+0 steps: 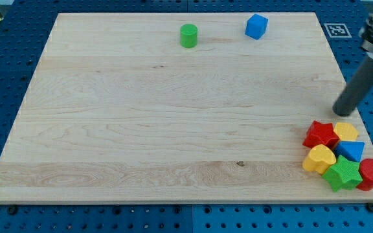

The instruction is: Slide the green circle towards the bottom right

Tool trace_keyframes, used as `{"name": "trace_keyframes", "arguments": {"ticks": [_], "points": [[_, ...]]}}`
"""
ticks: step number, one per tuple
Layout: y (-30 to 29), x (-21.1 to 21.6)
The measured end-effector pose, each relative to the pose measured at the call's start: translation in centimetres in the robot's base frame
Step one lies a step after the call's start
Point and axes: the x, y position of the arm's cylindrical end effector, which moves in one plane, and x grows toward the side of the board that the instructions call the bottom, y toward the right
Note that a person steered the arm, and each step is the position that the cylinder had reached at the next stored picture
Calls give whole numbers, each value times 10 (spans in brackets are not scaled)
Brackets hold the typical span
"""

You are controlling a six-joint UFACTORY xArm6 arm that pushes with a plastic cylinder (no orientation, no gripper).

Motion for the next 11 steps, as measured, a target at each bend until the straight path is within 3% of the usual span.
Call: {"name": "trace_keyframes", "arguments": {"ticks": [2, 5, 6, 8, 10, 11], "points": [[-101, -49], [-145, -56], [-200, -69], [-250, -87], [-345, -178], [-347, -226]]}}
